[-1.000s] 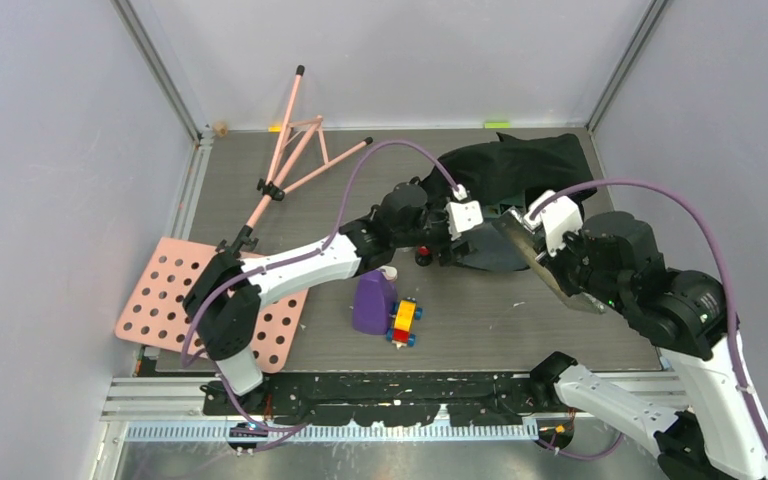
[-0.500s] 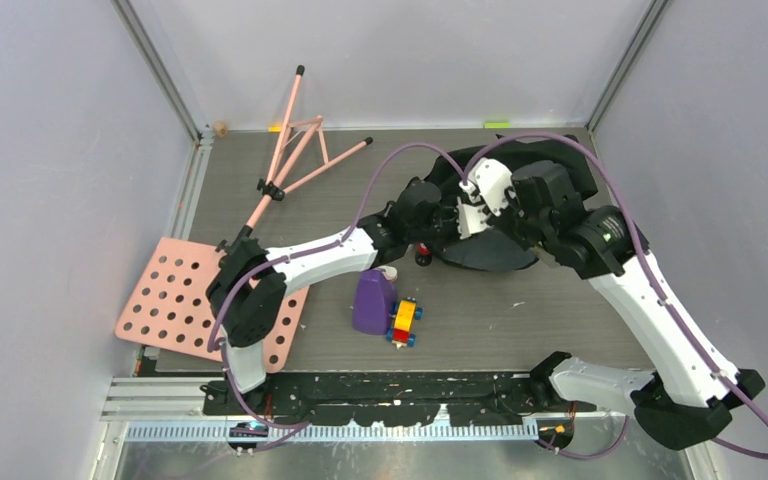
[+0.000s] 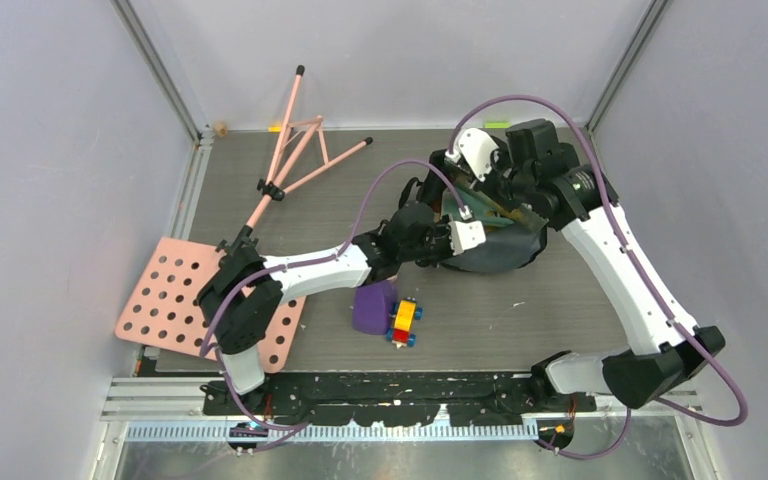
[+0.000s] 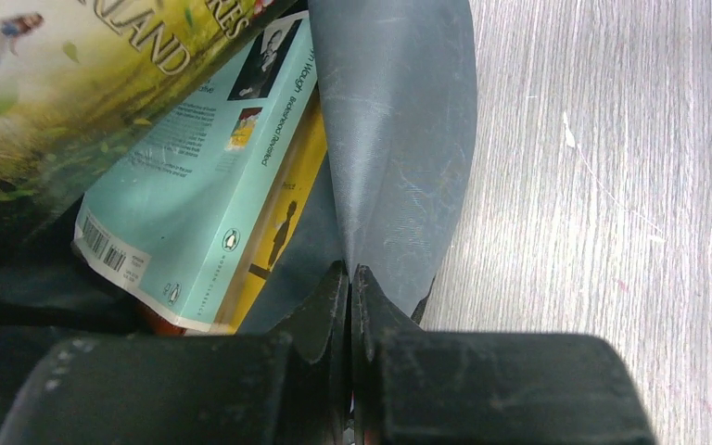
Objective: Pack the student bag
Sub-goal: Place the book in the student bag.
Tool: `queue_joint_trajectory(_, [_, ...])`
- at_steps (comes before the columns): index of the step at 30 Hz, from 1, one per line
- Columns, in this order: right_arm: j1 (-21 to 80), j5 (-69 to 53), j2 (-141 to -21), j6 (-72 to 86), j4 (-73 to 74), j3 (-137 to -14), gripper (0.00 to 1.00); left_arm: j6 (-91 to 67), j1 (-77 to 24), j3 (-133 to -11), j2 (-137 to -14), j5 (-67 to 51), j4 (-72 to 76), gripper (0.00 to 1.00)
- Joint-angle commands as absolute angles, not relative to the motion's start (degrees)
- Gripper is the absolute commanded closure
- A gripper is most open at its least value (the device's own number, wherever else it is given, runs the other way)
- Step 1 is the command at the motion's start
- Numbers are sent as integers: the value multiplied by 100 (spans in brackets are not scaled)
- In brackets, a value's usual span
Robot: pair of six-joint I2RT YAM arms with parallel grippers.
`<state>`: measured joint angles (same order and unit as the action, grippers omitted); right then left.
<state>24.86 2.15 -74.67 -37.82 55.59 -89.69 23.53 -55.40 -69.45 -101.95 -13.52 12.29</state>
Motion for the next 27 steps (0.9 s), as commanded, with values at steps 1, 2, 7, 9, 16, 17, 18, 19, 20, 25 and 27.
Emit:
queue_joint_trajectory(1, [2237,-569,-7740,-4375,4633,-9308,100,2067,-5607,-6951,-9973,-1394,1125,100])
queue_joint_trajectory(2, [2155,-654,-7790,-4407,4633,-9316,100,2078,-5607,-7027,-10003,-1376,1031,100])
queue_joint_trajectory(7, [1852,-1175,-8075,-4663,4238,-9123,100,2066,-5607,-7178,-9983,-1375,983,100])
queue_joint_trajectory(9, [1751,-1187,-8175,-4679,3951,-9041,100,2076,-5607,-7225,-9963,-1398,936,100])
queue_joint_trajectory(16, [1696,-1370,-8533,-4956,3216,-9074,100,2098,-5607,-7478,-9974,-1485,603,100])
queue_joint_trajectory(17, [1696,-1393,-8569,-5021,3181,-9094,100,2100,-5607,-7522,-9982,-1485,565,100])
queue_joint_trajectory(18, [1696,-1442,-8633,-5063,3118,-9136,100,2094,-5607,-7554,-9993,-1485,522,100])
queue_joint_trajectory(19, [1696,-1468,-8667,-5113,3106,-9160,100,2080,-5607,-7589,-10012,-1468,493,100])
queue_joint_trajectory(20, [1696,-1483,-8737,-5119,3090,-9218,100,2058,-5607,-7619,-10027,-1437,474,100])
queue_joint_trajectory(25, [1696,-1321,-8768,-4827,2855,-8857,100,1739,-5601,-7744,-10034,-1251,467,99])
queue_joint_trajectory(27, [1696,-1195,-8660,-4655,2523,-8509,94,1595,-5607,-7723,-10000,-1183,541,88])
